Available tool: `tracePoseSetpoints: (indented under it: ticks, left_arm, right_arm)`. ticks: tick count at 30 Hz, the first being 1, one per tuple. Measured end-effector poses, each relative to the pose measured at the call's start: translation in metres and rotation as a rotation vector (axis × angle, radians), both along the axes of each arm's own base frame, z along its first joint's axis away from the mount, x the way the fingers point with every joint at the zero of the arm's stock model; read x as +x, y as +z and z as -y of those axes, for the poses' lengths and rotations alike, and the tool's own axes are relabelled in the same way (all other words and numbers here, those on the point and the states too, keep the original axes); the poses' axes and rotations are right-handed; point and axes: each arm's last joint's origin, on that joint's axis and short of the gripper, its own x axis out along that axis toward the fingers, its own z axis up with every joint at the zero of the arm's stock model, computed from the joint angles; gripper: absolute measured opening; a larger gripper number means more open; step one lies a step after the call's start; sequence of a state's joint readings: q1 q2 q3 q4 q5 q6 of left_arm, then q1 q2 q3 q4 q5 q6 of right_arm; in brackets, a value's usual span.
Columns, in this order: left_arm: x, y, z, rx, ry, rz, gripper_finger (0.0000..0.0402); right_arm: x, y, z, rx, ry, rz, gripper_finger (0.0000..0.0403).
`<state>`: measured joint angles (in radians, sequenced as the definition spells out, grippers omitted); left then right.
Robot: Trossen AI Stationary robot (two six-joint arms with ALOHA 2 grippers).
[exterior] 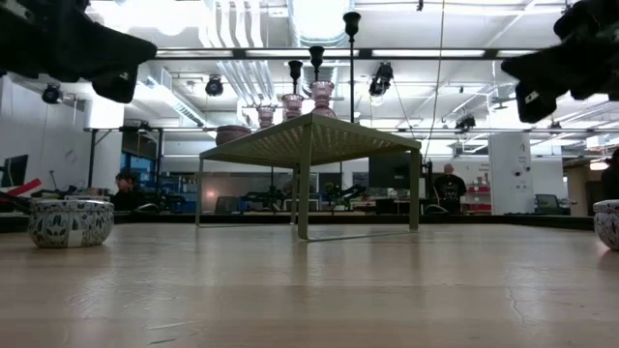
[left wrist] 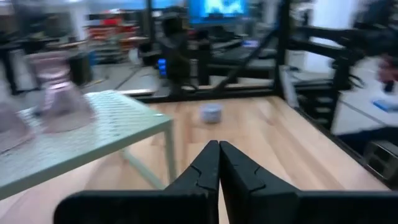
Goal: Pick & Place candle stick holders
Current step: Put the white scented candle on the shelf aligned with the pink glass candle holder
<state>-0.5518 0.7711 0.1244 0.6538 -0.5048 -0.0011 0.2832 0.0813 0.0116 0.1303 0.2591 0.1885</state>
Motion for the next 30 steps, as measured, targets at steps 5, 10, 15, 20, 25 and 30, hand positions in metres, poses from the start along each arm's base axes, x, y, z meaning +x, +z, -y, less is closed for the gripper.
tracePoseSetpoints:
  ticks: [5, 10, 15, 20, 25, 30]
  left_arm:
    - [-0.003, 0.000, 0.002, 0.033, -0.153, 0.055, 0.0004]
    - [-0.009, -0.006, -0.001, 0.045, -0.143, 0.062, 0.0010]
    - [-0.018, -0.016, -0.007, 0.029, -0.135, 0.073, 0.0013]
    - [-0.021, -0.016, -0.010, 0.021, -0.114, 0.055, 0.0007]
    - [-0.022, -0.015, -0.011, 0.020, -0.100, 0.065, 0.0010]
    - [-0.022, -0.016, -0.012, 0.052, -0.079, 0.056, 0.0017]
  right_arm:
    - [-0.001, 0.012, 0.000, 0.208, 0.021, 0.118, 0.0008]
    - [-0.003, 0.020, 0.002, 0.266, 0.013, 0.204, 0.0008]
    - [-0.003, 0.019, 0.001, 0.264, 0.012, 0.192, 0.0008]
    - [-0.001, 0.011, 0.000, 0.244, 0.036, 0.107, 0.0008]
    - [0.000, 0.011, -0.003, 0.351, 0.133, 0.075, 0.0009]
    - [0.005, 0.014, -0.006, 0.407, 0.185, 0.025, 0.0024]
